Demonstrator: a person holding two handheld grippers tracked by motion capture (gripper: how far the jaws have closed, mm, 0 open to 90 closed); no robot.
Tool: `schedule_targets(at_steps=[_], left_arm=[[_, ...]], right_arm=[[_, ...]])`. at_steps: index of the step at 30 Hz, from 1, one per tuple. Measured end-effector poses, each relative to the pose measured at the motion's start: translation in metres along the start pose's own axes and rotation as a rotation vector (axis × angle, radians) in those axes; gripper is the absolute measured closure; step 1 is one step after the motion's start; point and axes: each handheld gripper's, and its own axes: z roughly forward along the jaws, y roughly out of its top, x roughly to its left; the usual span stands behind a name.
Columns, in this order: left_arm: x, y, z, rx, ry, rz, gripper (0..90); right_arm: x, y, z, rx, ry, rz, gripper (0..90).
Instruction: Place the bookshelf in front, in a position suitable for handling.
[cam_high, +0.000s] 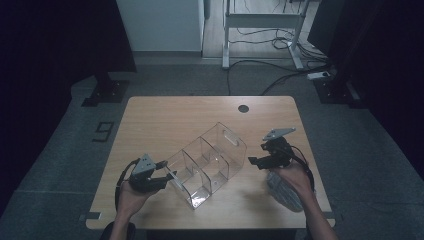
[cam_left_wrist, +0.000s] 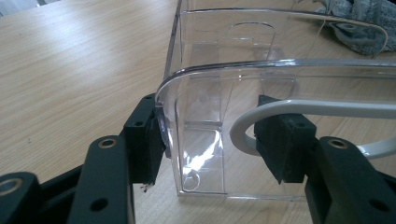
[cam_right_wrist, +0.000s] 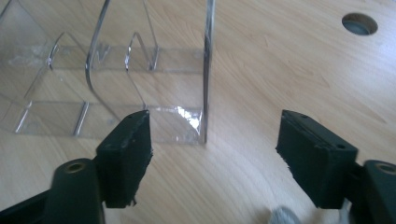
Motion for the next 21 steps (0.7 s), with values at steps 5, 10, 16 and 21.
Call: schedule_targets(at_steps=[5,10,16,21], left_arm=[[-0.002,-0.001,-0.002,0.003,0.007,-0.007,44.4],[-0.003,-0.002,-0.004,0.004,0.008,-0.011,44.3],[-0.004,-0.004,-0.005,0.000,0.013,-0.013,44.3],[-0.004,-0.006,-0.005,-0.016,0.013,-0.021,44.7]], right_arm=[[-0.004,-0.017,-0.011,0.017,-0.014,0.005,16.5],[-0.008,-0.039,-0.020,0.038,-0.025,0.023,13.2],[-0.016,-0.066,-0.023,0.051,-0.046,0.066,12.3],[-0.022,-0.086,-0.017,0.072,-0.079,0.085,11.9]])
